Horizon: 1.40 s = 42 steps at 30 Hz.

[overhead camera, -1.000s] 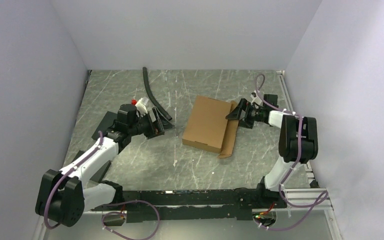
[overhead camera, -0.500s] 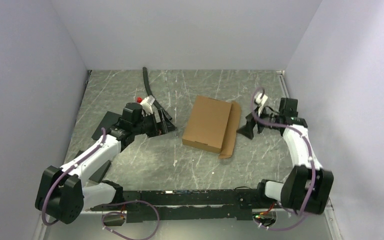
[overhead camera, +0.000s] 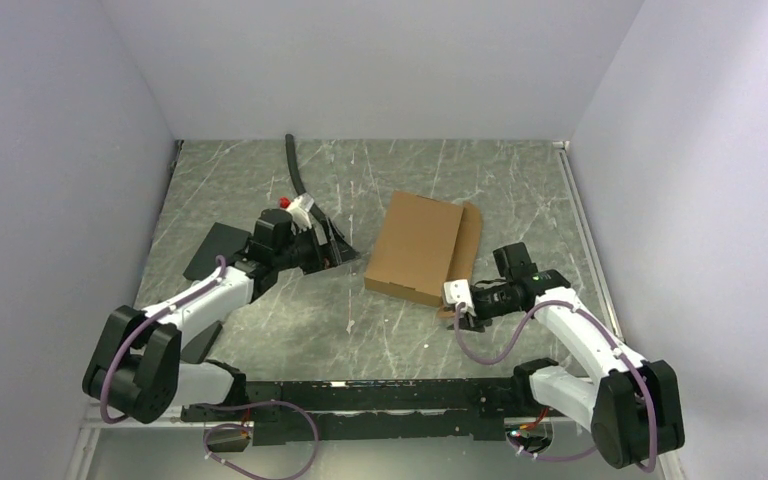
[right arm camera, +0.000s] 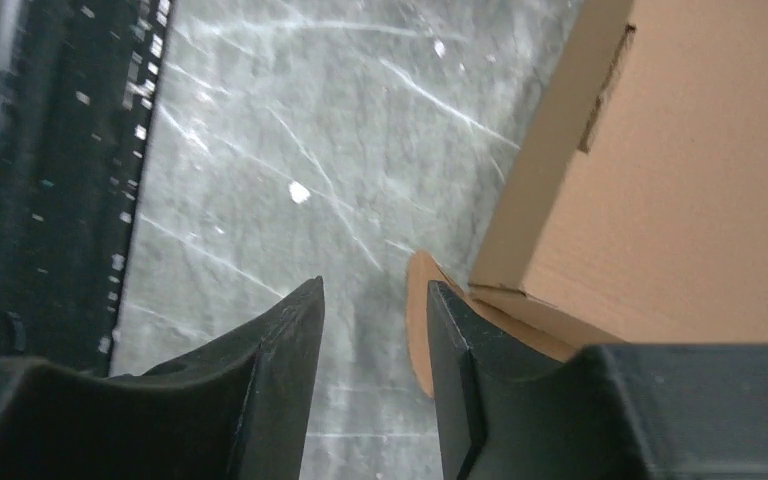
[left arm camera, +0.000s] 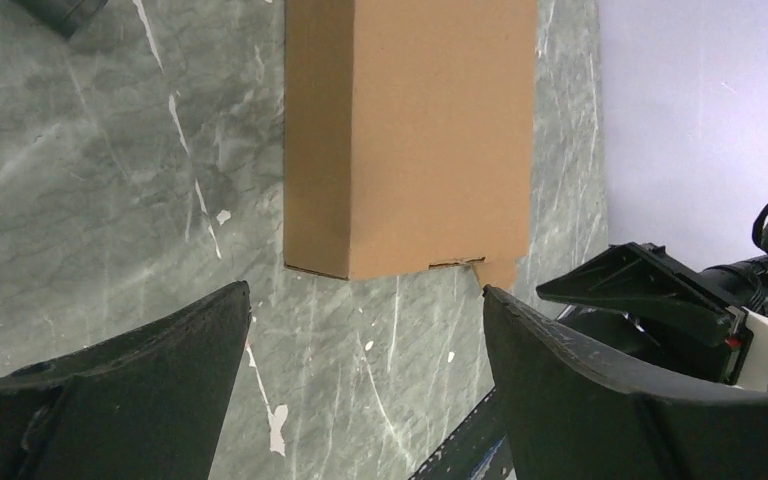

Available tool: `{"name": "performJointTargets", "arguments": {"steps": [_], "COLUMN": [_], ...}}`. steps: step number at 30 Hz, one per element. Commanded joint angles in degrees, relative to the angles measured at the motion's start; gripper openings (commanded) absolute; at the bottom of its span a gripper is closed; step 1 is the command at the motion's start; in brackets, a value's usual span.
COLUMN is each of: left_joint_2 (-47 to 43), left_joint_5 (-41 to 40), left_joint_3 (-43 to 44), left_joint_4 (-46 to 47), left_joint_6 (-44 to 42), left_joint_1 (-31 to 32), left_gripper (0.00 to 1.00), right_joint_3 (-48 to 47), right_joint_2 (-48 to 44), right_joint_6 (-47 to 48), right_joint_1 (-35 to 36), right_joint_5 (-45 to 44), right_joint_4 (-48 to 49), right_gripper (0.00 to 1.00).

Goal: Fold the paper box

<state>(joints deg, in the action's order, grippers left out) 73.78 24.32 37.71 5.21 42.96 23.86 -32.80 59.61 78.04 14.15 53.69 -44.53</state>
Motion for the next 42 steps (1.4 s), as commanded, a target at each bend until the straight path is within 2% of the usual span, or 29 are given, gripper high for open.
{"name": "performJointTargets", "arguments": {"steps": [1, 6, 12, 19, 31, 38, 42], "left_joint_2": [-0.9, 1.6, 5.2, 10.3, 17.9, 19.6, 20.6], "left_joint_5": [-3.3, -8.3, -14.3, -14.8, -14.2, -15.3, -14.8], "left_joint_3": [2.0, 4.0, 6.8, 9.2, 13.0, 13.4, 13.5], "left_joint_4": [1.0, -0.6, -2.2, -1.7, -0.6, -0.9, -0.5], "left_joint_6": [-0.8, -1.8, -3.1, -2.6, -1.8, -1.7, -1.7], "left_joint_1": [2.2, 6.5, 9.3, 9.9, 10.6, 10.7, 10.7], "left_gripper": [0.90, 0.90, 0.90, 0.88, 0.82, 0.77, 0.74], "right_joint_3": [1.4, 3.0, 4.2, 5.3, 5.4, 4.9, 4.2], "right_joint_2": [-1.0, -0.8, 0.2, 2.4, 2.9, 2.5, 3.6], "right_joint_6": [2.1, -0.7, -0.1, -2.3, -4.4, -6.1, -6.9], "right_joint_1": [0.9, 1.1, 2.7, 6.2, 6.8, 5.9, 4.2], "right_joint_5": [-7.0, -8.7, -9.2, -13.1, -15.4, -15.4, -15.2], "right_joint_4": [7.3, 12.0, 12.6, 16.8, 18.1, 16.5, 15.1], "right_gripper": [0.45, 0.43, 0.41, 0.37, 0.08, 0.00, 0.00]}}
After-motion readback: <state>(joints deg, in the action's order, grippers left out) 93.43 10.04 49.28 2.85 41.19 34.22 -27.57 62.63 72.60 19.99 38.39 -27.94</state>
